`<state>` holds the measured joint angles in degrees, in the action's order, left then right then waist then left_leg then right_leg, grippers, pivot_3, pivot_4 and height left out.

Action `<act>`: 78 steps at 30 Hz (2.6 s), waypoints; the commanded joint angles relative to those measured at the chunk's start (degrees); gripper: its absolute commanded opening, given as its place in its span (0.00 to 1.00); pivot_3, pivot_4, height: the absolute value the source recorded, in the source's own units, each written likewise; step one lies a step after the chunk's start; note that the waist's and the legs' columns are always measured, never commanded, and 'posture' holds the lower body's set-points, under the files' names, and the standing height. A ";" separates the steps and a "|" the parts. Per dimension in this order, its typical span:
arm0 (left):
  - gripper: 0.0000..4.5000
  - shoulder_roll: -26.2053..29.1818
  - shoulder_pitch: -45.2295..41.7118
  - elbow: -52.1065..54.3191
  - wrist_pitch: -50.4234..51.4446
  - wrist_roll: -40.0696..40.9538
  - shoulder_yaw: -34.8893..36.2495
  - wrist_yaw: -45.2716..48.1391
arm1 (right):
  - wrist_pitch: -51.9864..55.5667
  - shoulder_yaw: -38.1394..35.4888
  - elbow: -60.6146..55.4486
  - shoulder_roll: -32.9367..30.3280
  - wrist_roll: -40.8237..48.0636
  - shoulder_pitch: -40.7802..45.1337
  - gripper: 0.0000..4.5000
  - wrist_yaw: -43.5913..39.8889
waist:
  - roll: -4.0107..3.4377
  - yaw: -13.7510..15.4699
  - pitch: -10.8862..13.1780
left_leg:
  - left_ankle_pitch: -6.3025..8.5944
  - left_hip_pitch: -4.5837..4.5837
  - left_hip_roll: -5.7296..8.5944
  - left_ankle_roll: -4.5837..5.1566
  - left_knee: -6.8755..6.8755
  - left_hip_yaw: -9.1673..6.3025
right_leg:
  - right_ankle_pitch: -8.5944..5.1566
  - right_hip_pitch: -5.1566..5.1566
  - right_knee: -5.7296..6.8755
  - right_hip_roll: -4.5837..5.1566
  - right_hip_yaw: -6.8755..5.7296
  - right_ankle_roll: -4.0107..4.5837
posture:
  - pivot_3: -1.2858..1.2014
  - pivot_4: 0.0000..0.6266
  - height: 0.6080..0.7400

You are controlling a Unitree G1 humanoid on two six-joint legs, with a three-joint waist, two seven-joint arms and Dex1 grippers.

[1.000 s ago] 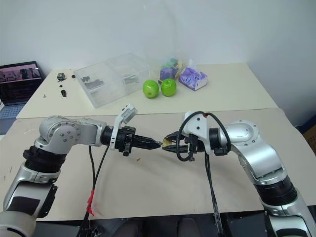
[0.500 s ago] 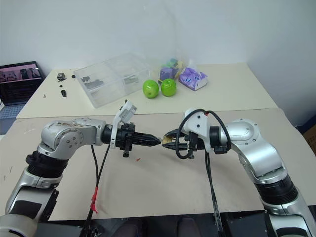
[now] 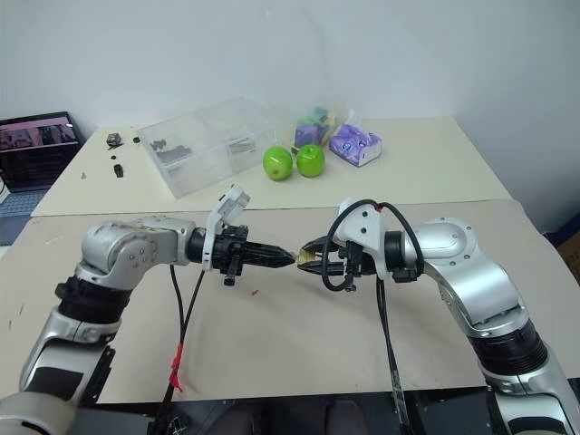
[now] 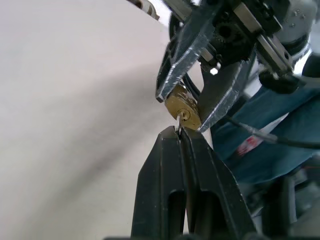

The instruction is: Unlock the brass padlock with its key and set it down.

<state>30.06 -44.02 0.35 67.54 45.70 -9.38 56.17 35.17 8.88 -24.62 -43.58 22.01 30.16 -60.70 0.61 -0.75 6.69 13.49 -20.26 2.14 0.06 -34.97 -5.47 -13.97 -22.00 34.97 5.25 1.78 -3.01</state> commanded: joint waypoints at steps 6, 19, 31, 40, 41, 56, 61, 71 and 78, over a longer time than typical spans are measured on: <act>0.37 -7.62 -7.46 -14.37 24.88 12.82 20.12 -13.54 | -0.43 0.25 -1.59 -0.28 0.97 0.96 0.20 -0.97 | 0.05 -0.72 0.03 | 0.04 0.01 -0.07 0.07 -0.01 -0.07 | -0.01 -0.01 0.02 -0.09 -0.04 -0.02 | 0.52 0.24 1.00; 0.77 -6.65 -7.18 -20.01 24.96 29.67 18.48 -29.25 | -0.63 0.84 -0.60 -0.83 0.32 0.20 0.20 -1.41 | 0.03 0.05 0.01 | -0.01 0.02 0.00 -0.04 0.04 -0.42 | 0.01 -0.06 0.02 0.03 0.02 -0.01 | 0.52 0.24 1.00; 0.77 -9.77 -3.49 -19.50 24.96 39.41 16.68 -42.51 | 0.09 0.50 -0.88 -1.25 0.43 0.34 0.20 -0.62 | 0.02 -0.05 0.01 | -0.02 0.03 0.02 -0.06 0.06 -0.44 | 0.01 -0.08 0.02 0.05 0.10 0.00 | 0.52 0.24 1.00; 0.77 -10.88 -5.12 -20.92 24.96 40.64 16.32 -45.90 | -0.21 0.91 -0.36 -1.02 0.30 0.86 0.20 -0.48 | 0.03 0.03 0.01 | -0.02 0.02 0.04 -0.07 0.05 -0.42 | 0.02 -0.08 0.01 0.05 0.12 0.01 | 0.52 0.24 1.00; 0.77 -11.17 -5.12 -20.73 24.96 40.65 16.12 -46.05 | -0.22 0.91 -0.36 -1.00 0.31 0.87 0.20 -0.47 | 0.03 0.03 0.01 | -0.03 0.02 0.04 -0.08 0.05 -0.41 | 0.02 -0.08 0.01 0.06 0.12 0.01 | 0.52 0.24 1.00; 0.72 -12.68 -5.41 -21.60 24.96 40.14 15.92 -47.01 | -0.35 0.83 -0.43 -1.04 0.04 0.48 0.20 -0.14 | 0.03 0.04 0.01 | -0.03 0.02 0.05 -0.09 0.05 -0.33 | 0.02 -0.08 0.01 0.06 0.13 0.01 | 0.52 0.24 1.00; 0.41 -12.45 -5.50 -21.67 24.96 40.77 16.36 -46.87 | -0.47 0.77 -0.29 -1.00 -0.08 0.37 0.20 -0.17 | 0.03 0.03 0.01 | -0.04 0.02 0.05 -0.10 0.05 -0.31 | 0.01 -0.07 0.00 0.06 0.14 0.01 | 0.52 0.24 1.00; 0.01 -11.86 -4.76 -21.76 24.96 42.57 15.05 -46.84 | -1.11 0.87 0.27 -0.91 -0.51 0.31 0.20 -0.20 | 0.03 0.02 0.01 | -0.04 0.02 0.05 -0.10 0.06 -0.31 | 0.01 -0.07 -0.01 0.06 0.14 0.01 | 0.52 0.24 1.00; 0.01 -11.80 -4.62 -22.23 24.96 43.55 13.97 -47.21 | -0.95 0.78 0.20 -0.91 -0.47 0.40 0.20 -0.06 | 0.04 0.02 0.01 | -0.04 0.02 0.05 -0.10 0.06 -0.31 | 0.02 -0.07 0.00 0.06 0.14 0.01 | 0.52 0.24 1.00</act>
<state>18.19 -48.27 -22.52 92.10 86.53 4.88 8.27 34.97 10.46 -24.12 -44.26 21.64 30.12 -61.05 0.64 -0.73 6.70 13.45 -20.23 2.19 -0.04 -34.91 -5.78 -13.96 -22.07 34.97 5.30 1.92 -3.00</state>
